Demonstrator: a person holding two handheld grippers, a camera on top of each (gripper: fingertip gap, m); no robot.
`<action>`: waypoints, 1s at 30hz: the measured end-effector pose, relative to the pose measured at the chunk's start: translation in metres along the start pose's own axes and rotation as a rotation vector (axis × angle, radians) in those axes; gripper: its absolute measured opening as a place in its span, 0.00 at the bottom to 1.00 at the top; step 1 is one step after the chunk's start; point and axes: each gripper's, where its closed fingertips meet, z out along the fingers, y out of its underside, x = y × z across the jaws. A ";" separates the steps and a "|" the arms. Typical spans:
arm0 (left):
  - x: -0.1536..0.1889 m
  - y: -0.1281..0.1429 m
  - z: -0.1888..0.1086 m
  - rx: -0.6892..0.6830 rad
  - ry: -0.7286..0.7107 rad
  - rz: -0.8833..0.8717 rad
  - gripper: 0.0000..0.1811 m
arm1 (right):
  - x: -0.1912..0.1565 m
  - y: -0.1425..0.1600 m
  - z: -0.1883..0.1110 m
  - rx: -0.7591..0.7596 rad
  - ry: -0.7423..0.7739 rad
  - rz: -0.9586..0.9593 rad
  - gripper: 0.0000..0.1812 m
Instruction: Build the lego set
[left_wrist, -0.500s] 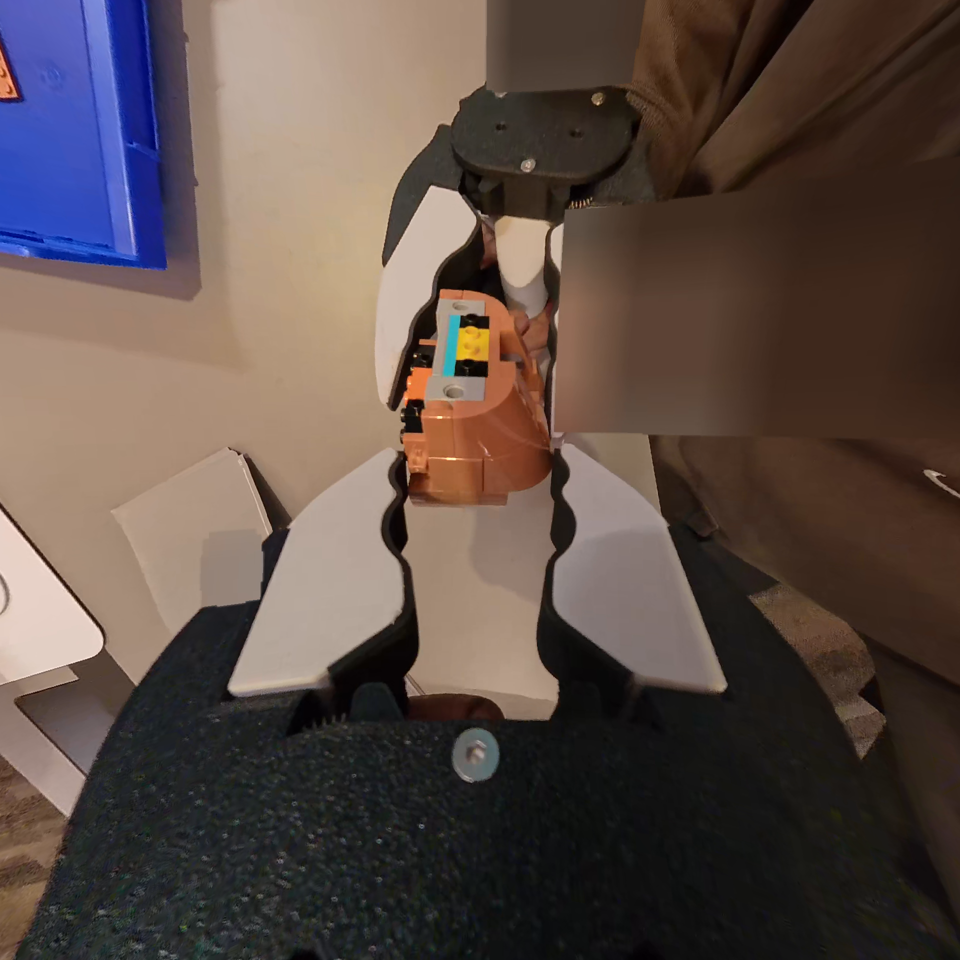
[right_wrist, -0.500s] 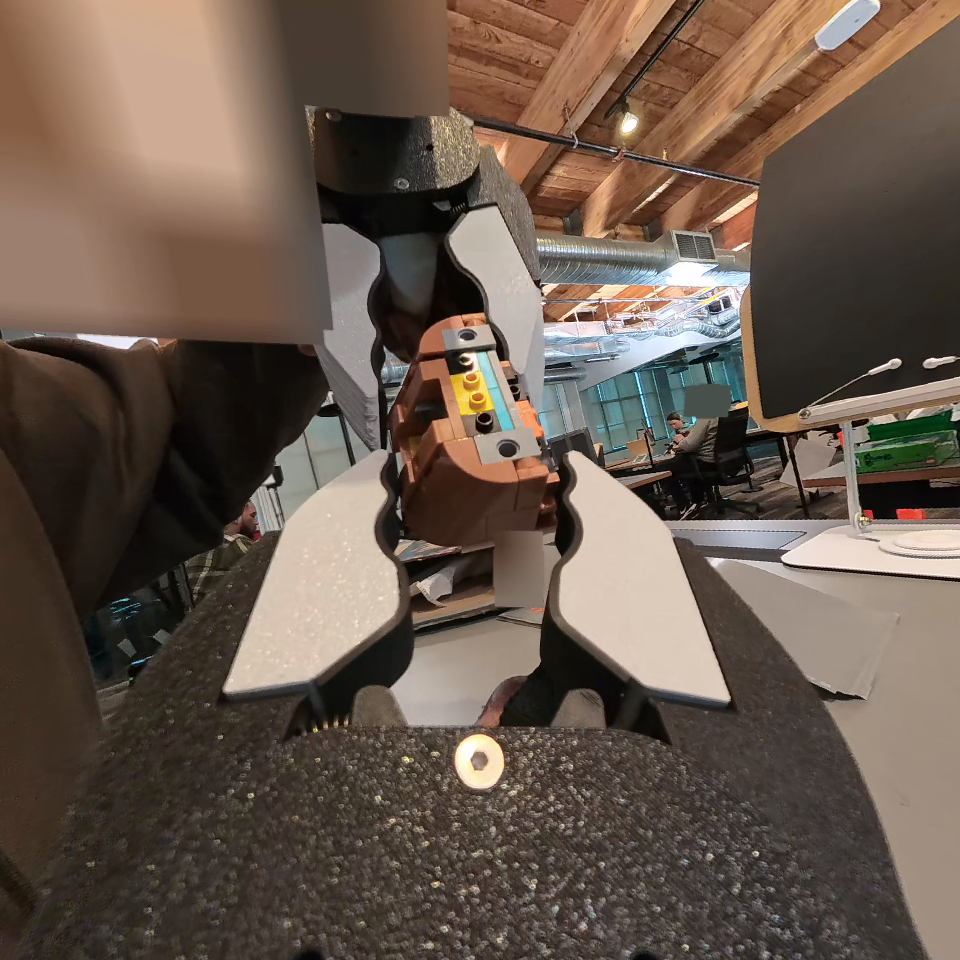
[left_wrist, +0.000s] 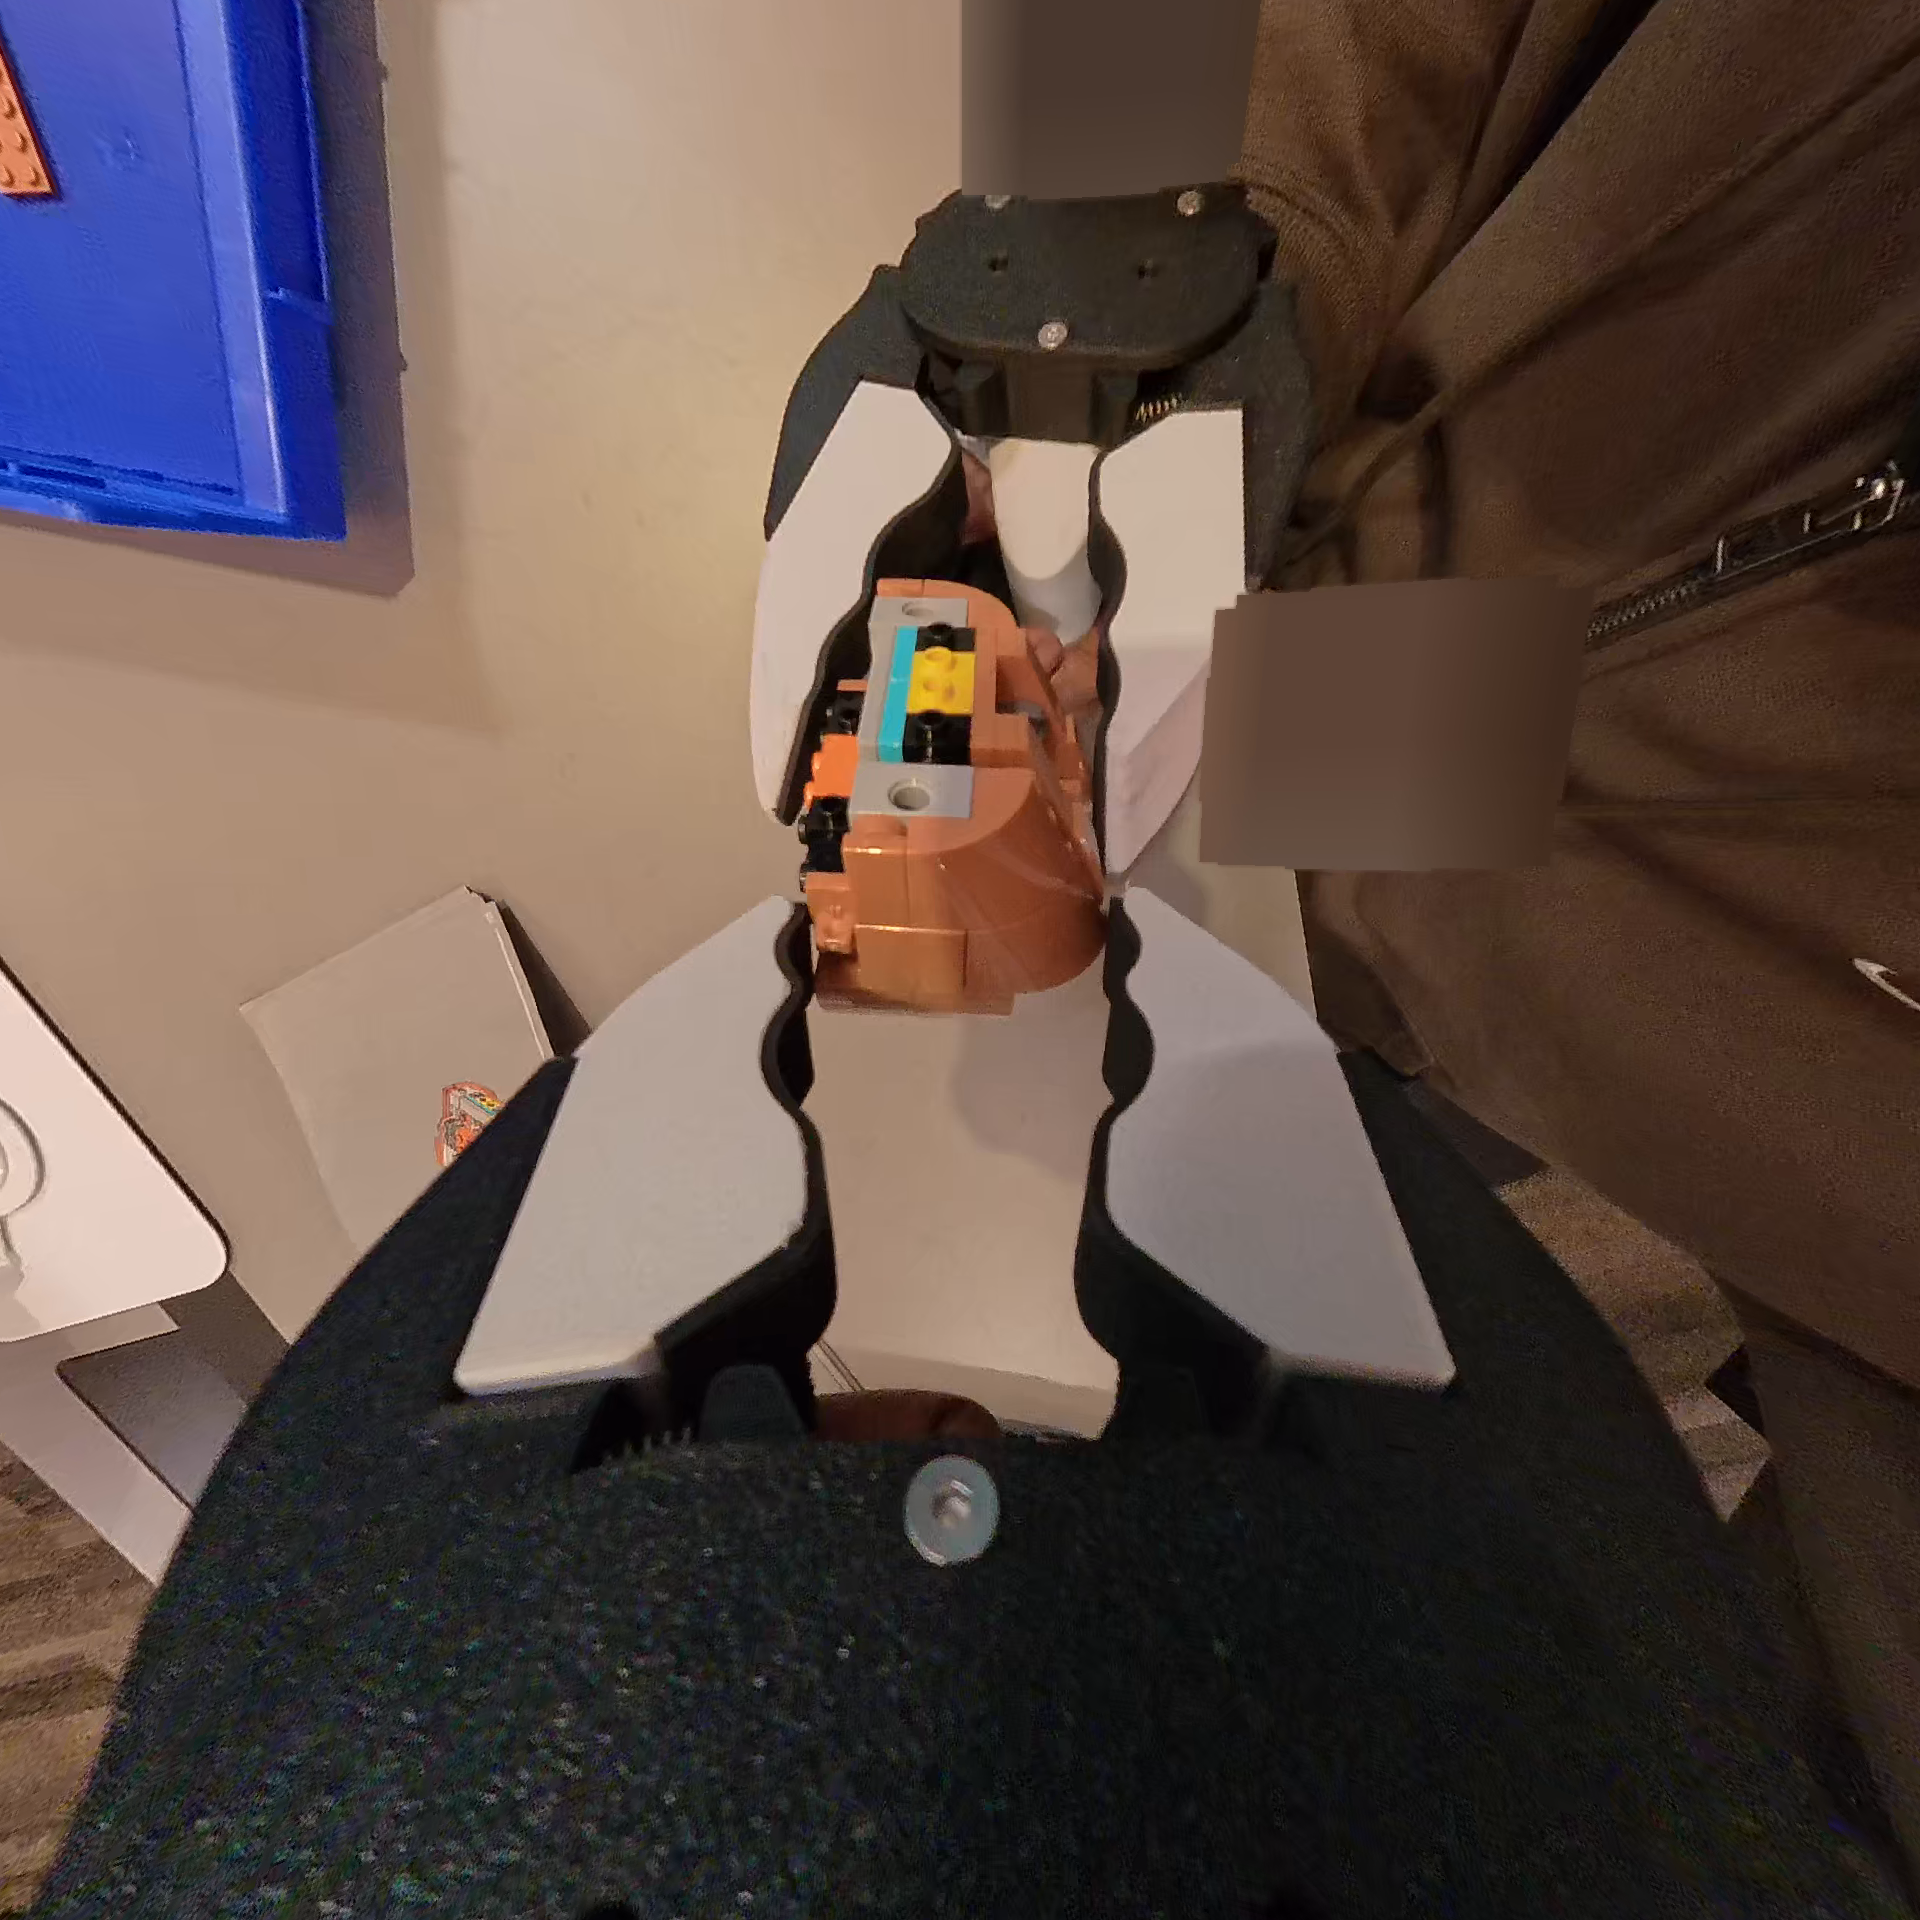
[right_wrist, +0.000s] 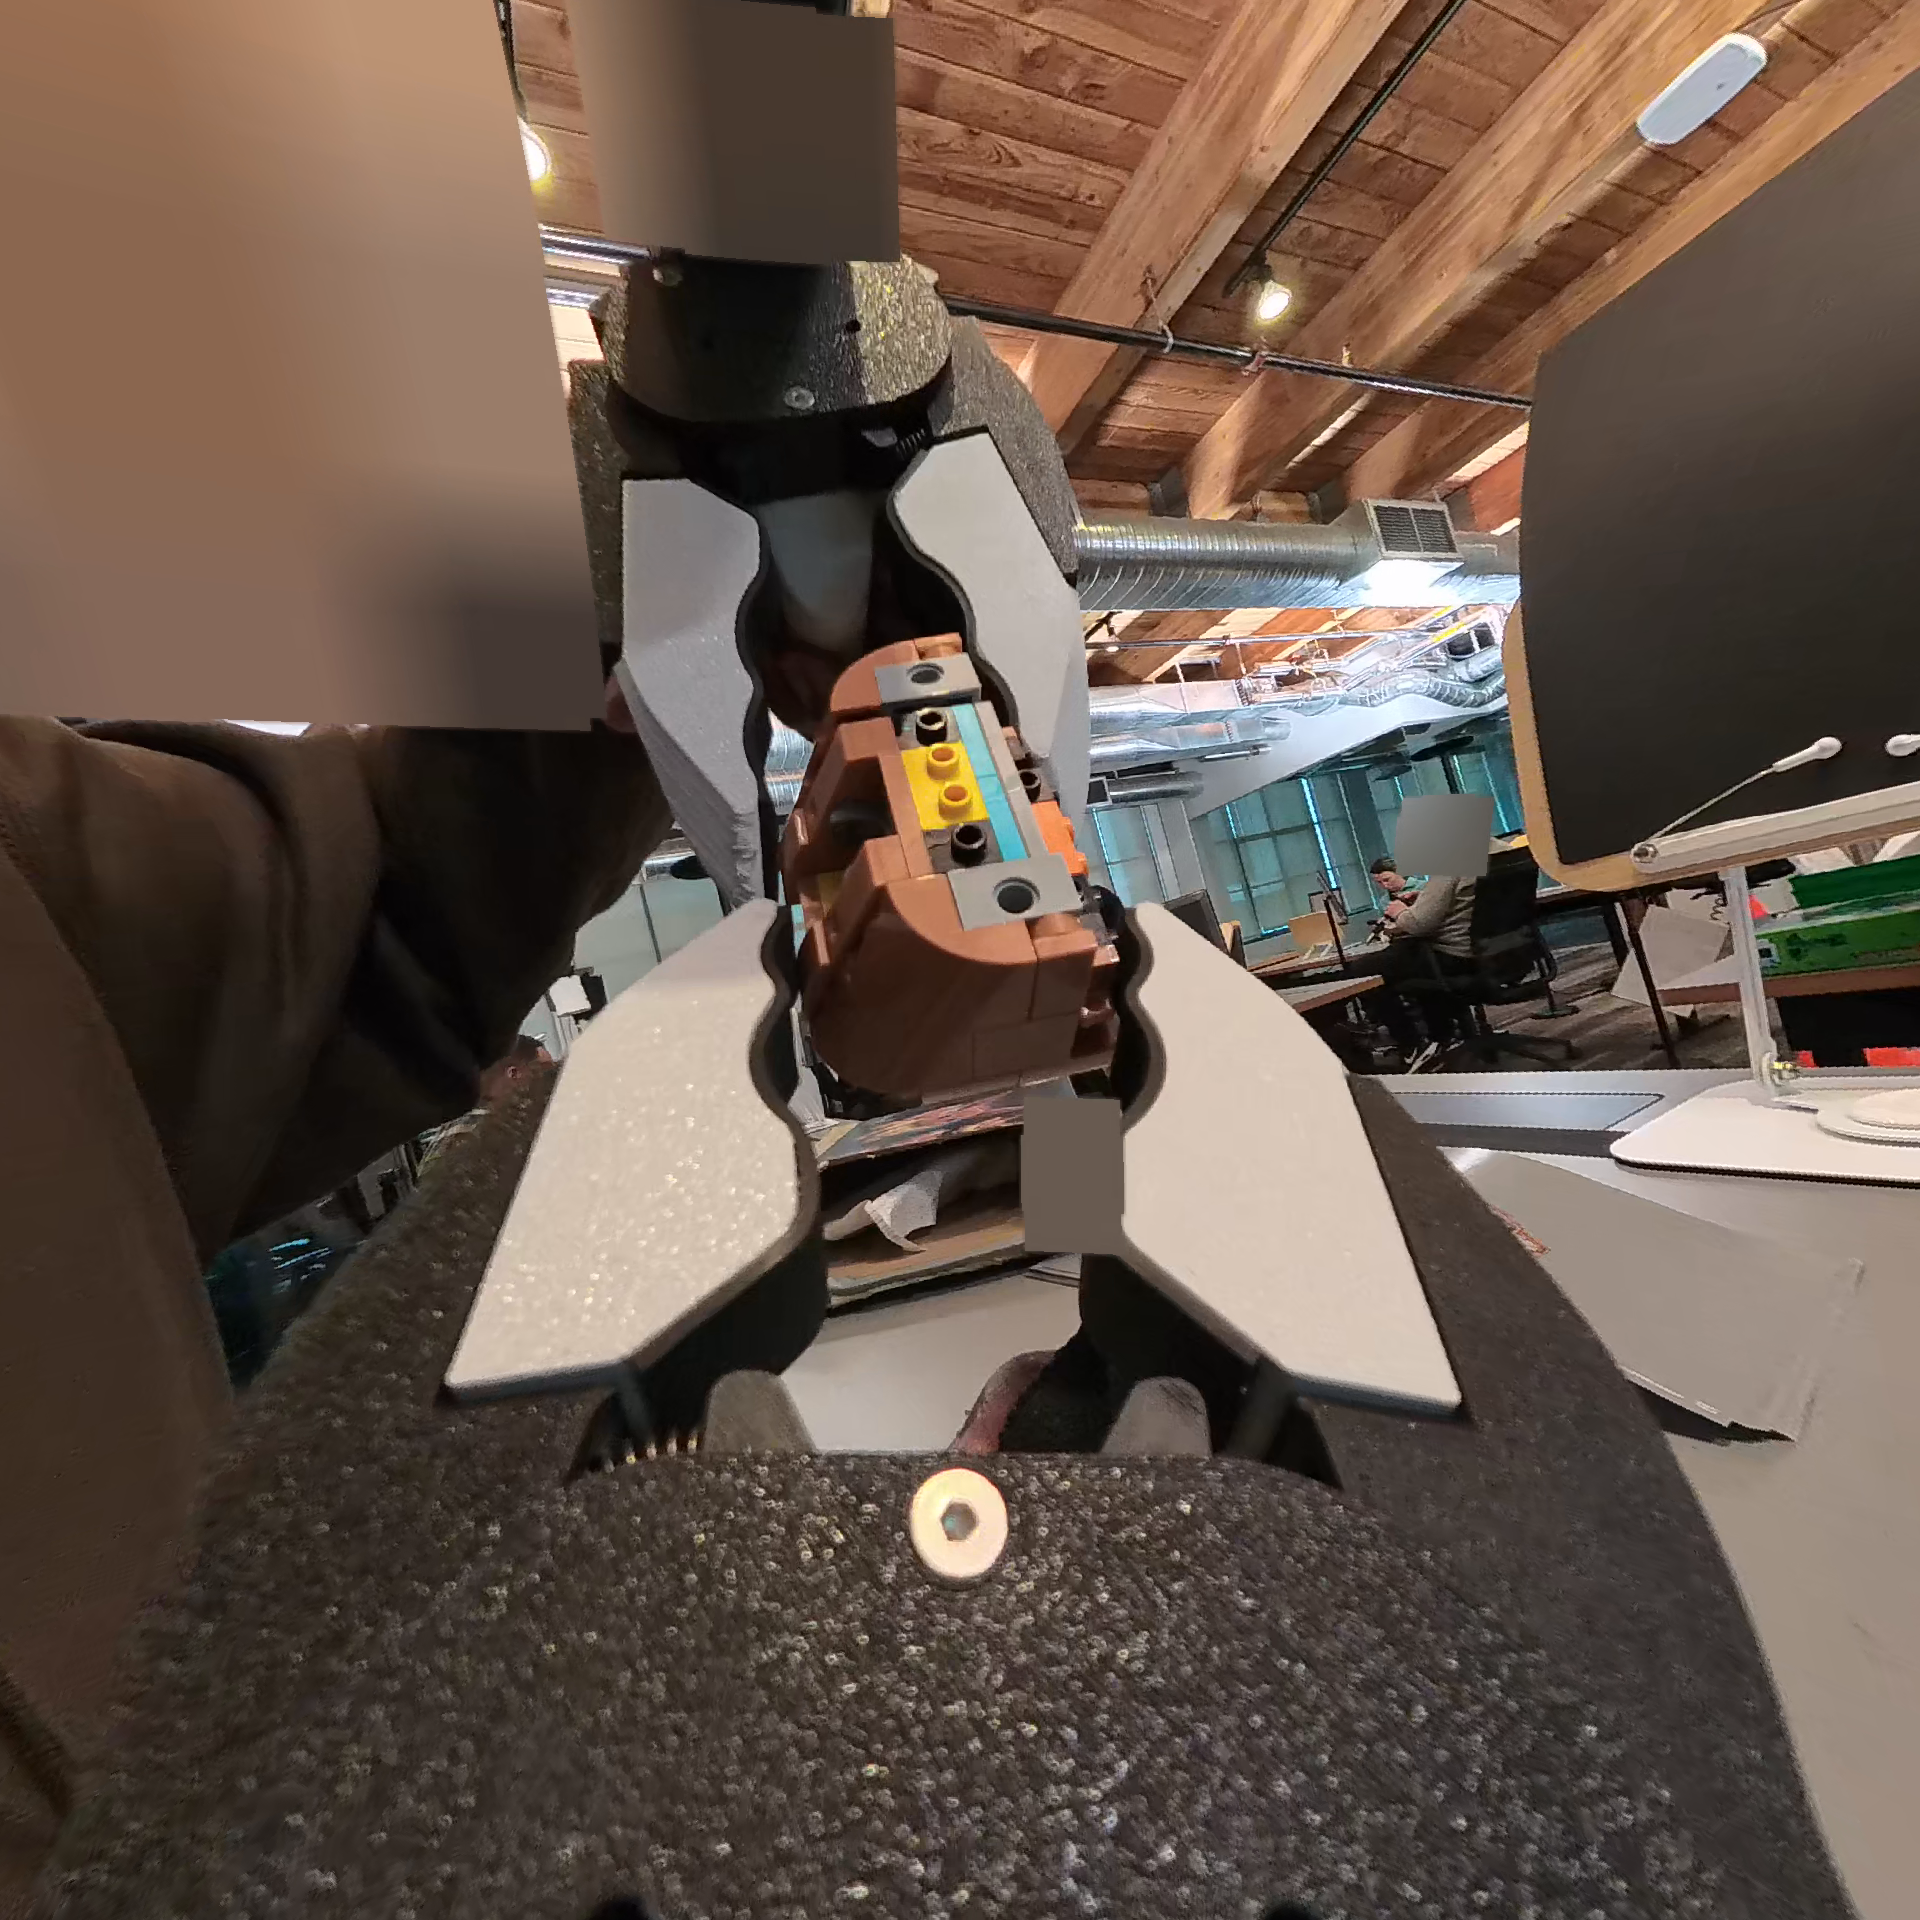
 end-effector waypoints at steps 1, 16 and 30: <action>0.000 0.000 0.000 -0.006 -0.003 -0.002 0.30 | 0.000 0.000 0.000 -0.003 0.001 -0.002 0.33; 0.003 -0.004 -0.003 -0.024 -0.007 -0.044 0.30 | -0.002 -0.003 -0.001 0.020 -0.003 -0.010 0.32; 0.007 -0.012 -0.004 -0.026 -0.007 -0.068 0.31 | -0.004 -0.008 -0.003 0.053 -0.021 0.009 0.33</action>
